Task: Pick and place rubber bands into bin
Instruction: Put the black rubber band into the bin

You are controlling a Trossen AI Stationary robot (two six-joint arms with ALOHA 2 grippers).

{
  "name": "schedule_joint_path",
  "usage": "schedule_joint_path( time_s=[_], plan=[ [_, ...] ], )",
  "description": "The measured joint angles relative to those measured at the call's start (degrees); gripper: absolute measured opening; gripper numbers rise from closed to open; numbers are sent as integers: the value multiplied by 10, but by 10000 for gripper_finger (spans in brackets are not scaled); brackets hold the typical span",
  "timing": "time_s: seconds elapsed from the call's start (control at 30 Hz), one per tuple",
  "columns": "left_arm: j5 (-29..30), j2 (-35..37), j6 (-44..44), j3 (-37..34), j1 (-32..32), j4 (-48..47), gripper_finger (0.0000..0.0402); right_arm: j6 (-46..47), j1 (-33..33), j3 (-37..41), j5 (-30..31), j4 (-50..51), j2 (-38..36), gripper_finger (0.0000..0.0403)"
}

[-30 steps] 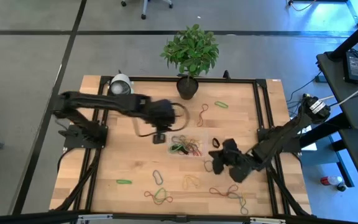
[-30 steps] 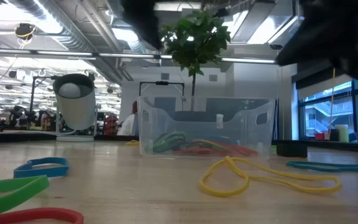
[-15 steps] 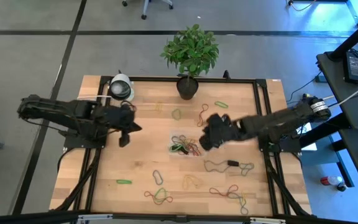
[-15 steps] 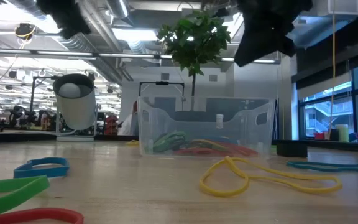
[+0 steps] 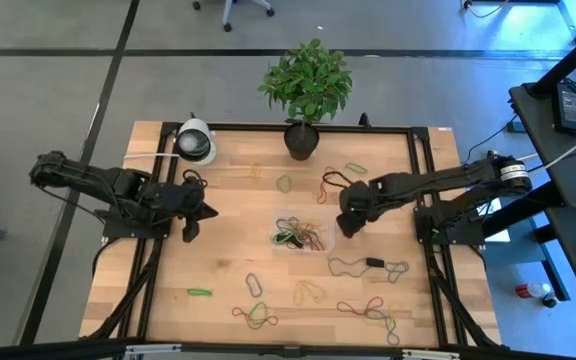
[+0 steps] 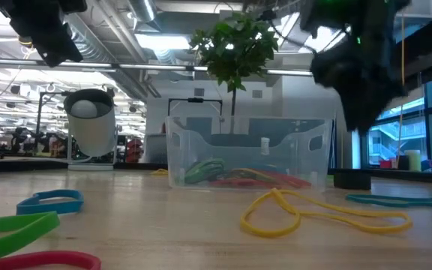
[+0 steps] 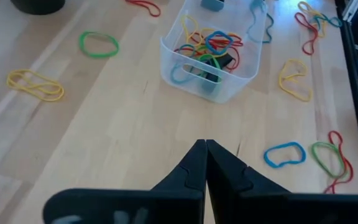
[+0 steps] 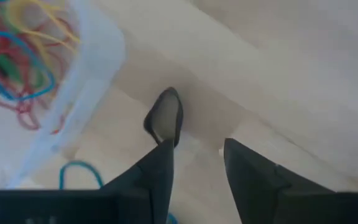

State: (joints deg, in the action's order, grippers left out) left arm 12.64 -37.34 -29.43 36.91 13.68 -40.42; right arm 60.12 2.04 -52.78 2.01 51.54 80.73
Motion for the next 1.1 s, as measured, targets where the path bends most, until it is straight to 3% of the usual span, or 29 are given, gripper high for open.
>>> schedule_joint_path(
  time_s=[0.27,0.5,0.67,0.87,0.97,1.1],
  plan=[
    [29,0,18,0,6,0,3,84,23,128,-19,-214,2,117],
    [29,0,16,0,6,16,2,94,27,160,-17,-222,31,74],
    [33,0,29,0,6,33,1,105,42,159,-5,-222,43,12],
    [38,0,41,0,6,34,2,119,84,73,23,-92,16,3],
    [38,0,41,0,6,34,1,135,105,-4,74,21,16,2],
    [38,0,41,0,6,34,3,129,127,-110,150,48,16,2]
  ],
)
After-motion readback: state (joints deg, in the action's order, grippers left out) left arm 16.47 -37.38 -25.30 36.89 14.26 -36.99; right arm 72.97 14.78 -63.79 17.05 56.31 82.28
